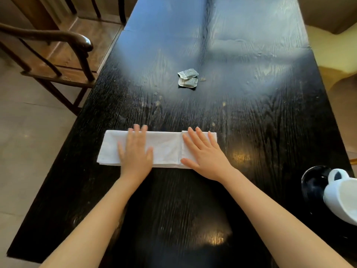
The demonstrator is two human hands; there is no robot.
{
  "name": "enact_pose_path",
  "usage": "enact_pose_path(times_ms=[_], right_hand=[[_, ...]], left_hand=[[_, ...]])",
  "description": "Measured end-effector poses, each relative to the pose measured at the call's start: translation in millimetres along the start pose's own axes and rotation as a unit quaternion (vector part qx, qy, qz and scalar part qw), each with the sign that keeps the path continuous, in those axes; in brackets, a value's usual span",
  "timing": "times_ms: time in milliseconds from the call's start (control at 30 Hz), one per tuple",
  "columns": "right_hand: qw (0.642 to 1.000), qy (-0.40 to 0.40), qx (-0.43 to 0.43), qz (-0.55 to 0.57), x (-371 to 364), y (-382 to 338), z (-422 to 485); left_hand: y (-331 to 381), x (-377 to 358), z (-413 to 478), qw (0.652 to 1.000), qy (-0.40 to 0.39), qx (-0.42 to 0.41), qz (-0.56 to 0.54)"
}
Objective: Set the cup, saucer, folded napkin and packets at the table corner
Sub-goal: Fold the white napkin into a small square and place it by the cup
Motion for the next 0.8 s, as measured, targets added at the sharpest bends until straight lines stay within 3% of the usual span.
enact_pose_path(times_ms=[133,233,400,500,600,800], right_hand=[[1.0,0.006,-0.014,-0.026,-3,2,0],[0.999,0.005,-0.028,-0.025,-4,-2,-2],[0.996,0.021,-0.084,-0.006,-10,-20,-14],[0.993,0.044,-0.111,0.001,-18,-36,-28],[0.985,0.071,-0.155,0.0,-28,-53,-39],[0.97,0.097,-0.222,0.005,-32,-70,-44]], left_hand=[[-48,34,10,0.984,0.002,0.175,-0.005],[-57,47,12,0.973,-0.025,0.23,0.001],[-81,59,32,0.94,-0.083,0.307,-0.127],[-81,67,40,0.9,-0.162,0.288,-0.283],[-71,74,44,0.873,-0.137,0.258,-0.391],[-9,85,2,0.939,0.044,0.14,-0.312]])
Point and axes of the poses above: each hand's wrist, its own z-axis towards the middle knuckle, its own x-axis out of the back of the hand, y = z × x, the point moved 4 cm from there along z, towards the middle knuckle, and after that the axes turned 9 degrees about x, right-handed, at the moved point
